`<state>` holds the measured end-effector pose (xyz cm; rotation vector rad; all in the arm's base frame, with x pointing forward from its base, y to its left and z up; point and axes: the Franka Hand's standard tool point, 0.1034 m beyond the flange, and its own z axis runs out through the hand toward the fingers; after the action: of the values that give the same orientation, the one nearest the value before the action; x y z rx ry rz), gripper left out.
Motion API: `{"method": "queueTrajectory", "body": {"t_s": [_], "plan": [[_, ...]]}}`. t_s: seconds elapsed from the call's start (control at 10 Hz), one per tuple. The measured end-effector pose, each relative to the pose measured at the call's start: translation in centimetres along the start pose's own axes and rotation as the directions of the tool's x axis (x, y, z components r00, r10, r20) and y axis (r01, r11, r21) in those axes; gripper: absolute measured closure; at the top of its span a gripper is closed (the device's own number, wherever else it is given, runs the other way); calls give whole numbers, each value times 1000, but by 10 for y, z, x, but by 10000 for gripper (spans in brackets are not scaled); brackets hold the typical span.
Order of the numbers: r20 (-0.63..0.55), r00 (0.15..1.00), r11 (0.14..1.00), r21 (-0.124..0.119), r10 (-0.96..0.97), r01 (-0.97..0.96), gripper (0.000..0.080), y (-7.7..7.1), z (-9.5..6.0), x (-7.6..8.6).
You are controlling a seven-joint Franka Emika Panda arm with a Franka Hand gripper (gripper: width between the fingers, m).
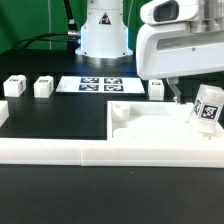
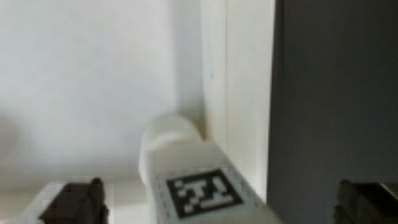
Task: Assemble square table
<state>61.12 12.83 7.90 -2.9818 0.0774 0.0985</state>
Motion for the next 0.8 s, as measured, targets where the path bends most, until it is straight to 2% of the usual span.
{"method": "queueTrajectory", "body": {"t_s": [0.3, 0.4, 0.5, 0.6, 0.8], "plan": [[-3, 1000, 1000, 1, 2, -2, 150, 1, 0, 3], [19, 1000, 1000, -16, 2, -2, 150, 5, -1, 2], [41, 999, 998, -58, -5, 8, 150, 12, -8, 11], [26, 1000, 997, -72, -15, 17, 150, 14, -11, 22], [30, 1000, 997, -74, -9, 11, 150, 19, -5, 24]]}}
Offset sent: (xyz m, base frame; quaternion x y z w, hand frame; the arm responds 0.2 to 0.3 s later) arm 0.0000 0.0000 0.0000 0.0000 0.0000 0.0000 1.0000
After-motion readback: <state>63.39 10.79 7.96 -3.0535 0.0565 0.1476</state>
